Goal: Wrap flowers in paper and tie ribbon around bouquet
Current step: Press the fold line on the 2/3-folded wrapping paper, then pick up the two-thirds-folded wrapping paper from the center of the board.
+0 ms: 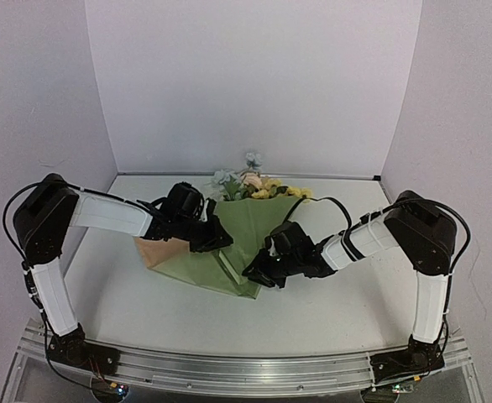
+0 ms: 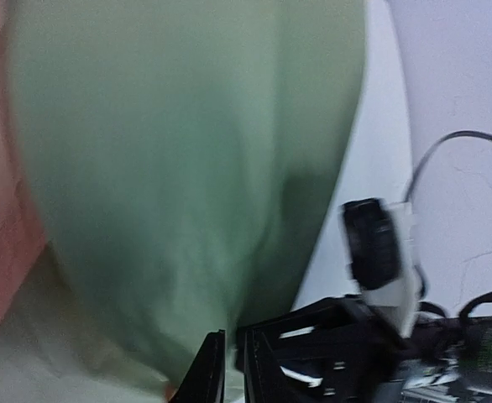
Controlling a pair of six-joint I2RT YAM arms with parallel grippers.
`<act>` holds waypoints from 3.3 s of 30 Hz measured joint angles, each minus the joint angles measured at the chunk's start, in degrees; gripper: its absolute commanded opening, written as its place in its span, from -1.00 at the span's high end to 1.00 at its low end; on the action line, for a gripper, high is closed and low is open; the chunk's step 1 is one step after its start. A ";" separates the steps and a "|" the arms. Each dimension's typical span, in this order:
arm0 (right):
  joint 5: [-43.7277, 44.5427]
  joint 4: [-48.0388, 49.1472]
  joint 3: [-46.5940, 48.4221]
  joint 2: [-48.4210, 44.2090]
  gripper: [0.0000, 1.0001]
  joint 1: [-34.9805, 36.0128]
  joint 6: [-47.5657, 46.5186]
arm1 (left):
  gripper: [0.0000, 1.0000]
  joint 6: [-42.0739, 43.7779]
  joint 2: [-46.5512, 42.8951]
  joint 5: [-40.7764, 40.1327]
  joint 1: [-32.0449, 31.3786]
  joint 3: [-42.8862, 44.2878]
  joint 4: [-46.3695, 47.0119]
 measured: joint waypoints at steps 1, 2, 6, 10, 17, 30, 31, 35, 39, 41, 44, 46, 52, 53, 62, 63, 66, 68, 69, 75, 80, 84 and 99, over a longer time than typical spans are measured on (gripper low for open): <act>-0.01 0.00 0.00 0.00 0.52 0.00 0.12 | 0.85 -1.12 1.04 0.25 0.27 -1.31 0.16; -0.01 0.00 0.00 0.00 0.52 0.00 0.23 | 0.87 -2.05 1.99 0.40 0.54 -2.38 0.17; -0.01 0.00 0.00 0.00 0.51 0.00 0.75 | 0.93 -4.07 5.41 0.69 1.36 -3.97 0.56; -0.33 0.05 0.00 0.00 0.50 -0.48 1.51 | 1.00 -4.52 7.49 1.13 1.89 -3.37 1.65; -4.23 2.23 -0.46 0.76 0.49 -4.39 4.17 | 1.00 -4.43 10.13 0.60 2.29 -0.19 0.92; -13.08 8.77 2.79 6.20 0.49 -16.44 9.67 | 1.00 -3.26 10.60 0.56 2.57 0.31 0.86; -13.61 8.79 3.39 6.70 0.49 -17.72 10.08 | 1.00 -3.09 10.60 0.56 2.57 0.31 0.86; -14.96 8.73 7.32 9.43 0.49 -23.01 12.11 | 1.00 -2.94 10.60 0.55 2.62 0.37 0.73; -15.26 7.70 12.10 12.27 0.50 -27.42 14.36 | 1.00 -2.83 10.60 0.22 2.69 0.69 -0.19; -15.38 6.57 14.76 13.73 0.51 -29.18 15.26 | 1.00 -2.78 10.62 0.10 2.71 0.70 -0.34; -14.96 2.89 20.18 15.83 0.51 -31.07 15.52 | 1.00 -2.78 10.60 0.03 2.71 0.70 -0.36; -14.64 0.59 22.99 16.60 0.48 -31.99 15.29 | 1.00 -2.78 10.60 0.07 2.71 0.70 -0.32; -11.47 -12.53 26.51 13.53 0.39 -32.25 7.26 | 0.99 -2.51 10.50 0.02 2.69 0.70 -0.34; -10.74 -15.13 26.46 11.88 0.39 -31.76 5.51 | 0.99 -2.41 10.47 -0.04 2.66 0.70 -0.37; -2.67 -25.36 20.64 -8.35 0.40 -15.71 -6.82 | 0.95 -1.50 8.85 -1.83 2.49 0.68 -3.47; -2.17 -25.48 20.04 -8.97 0.40 -13.25 -7.56 | 0.94 -1.51 8.57 -1.95 2.49 0.68 -3.91; -1.29 -26.07 18.46 -7.99 0.39 -6.79 -9.11 | 0.94 -1.52 7.33 -2.00 2.49 0.66 -4.84; -0.53 -27.26 18.23 -6.14 0.38 -4.33 -9.92 | 0.93 -1.52 6.45 -2.00 2.49 0.66 -5.09; 0.06 -27.55 18.24 -5.06 0.38 -3.41 -10.35 | 0.93 -1.52 6.12 -1.99 2.49 0.66 -5.09; 3.62 -30.14 21.60 1.32 0.41 0.28 -12.39 | 0.83 -1.64 4.30 -2.02 2.51 0.61 -5.24; 5.16 -31.38 26.66 4.66 0.42 1.60 -13.55 | 0.67 -2.59 -1.52 -2.56 2.99 -1.90 -5.32; 5.91 -32.26 30.59 6.63 0.44 1.90 -14.35 | 0.58 -4.17 -10.60 -3.10 5.02 -7.50 -5.53; 6.13 -36.31 38.56 14.19 0.49 2.74 -15.22 | 0.24 -17.09 -32.24 -7.83 8.45 -36.30 -5.84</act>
